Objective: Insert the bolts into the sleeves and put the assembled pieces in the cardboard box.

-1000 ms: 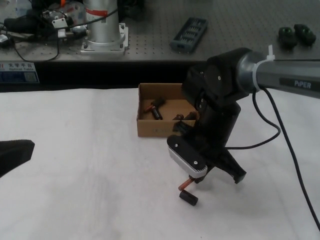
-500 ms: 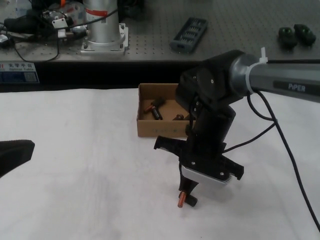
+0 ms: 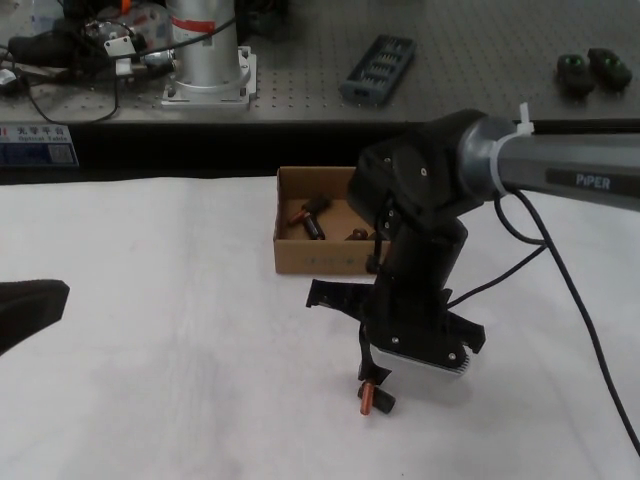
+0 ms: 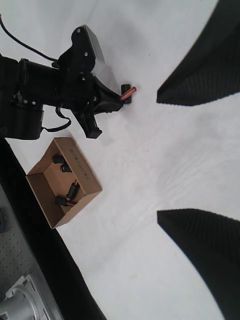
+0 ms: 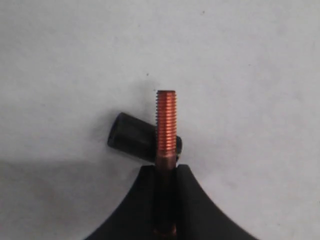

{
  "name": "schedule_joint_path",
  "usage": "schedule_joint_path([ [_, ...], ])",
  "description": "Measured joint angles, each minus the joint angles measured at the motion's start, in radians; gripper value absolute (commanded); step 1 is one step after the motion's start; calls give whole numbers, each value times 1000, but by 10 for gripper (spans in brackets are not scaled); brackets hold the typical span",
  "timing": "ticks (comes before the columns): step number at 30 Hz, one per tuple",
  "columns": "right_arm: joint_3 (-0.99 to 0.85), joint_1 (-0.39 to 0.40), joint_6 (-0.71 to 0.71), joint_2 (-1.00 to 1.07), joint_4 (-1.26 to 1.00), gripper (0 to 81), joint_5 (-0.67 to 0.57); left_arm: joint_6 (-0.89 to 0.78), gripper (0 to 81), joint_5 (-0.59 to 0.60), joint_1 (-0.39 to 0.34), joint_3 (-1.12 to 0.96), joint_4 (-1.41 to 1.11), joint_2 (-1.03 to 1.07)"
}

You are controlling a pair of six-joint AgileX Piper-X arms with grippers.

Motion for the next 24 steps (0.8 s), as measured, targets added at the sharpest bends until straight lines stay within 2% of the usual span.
schedule_joint_path([
  [8, 93, -73, -3, -19, -11, 20, -5, 0, 439, 0, 0, 0, 0, 0],
  [24, 97, -89, -5, -19, -18, 18, -34, 1, 439, 0, 0, 0, 1, 0],
])
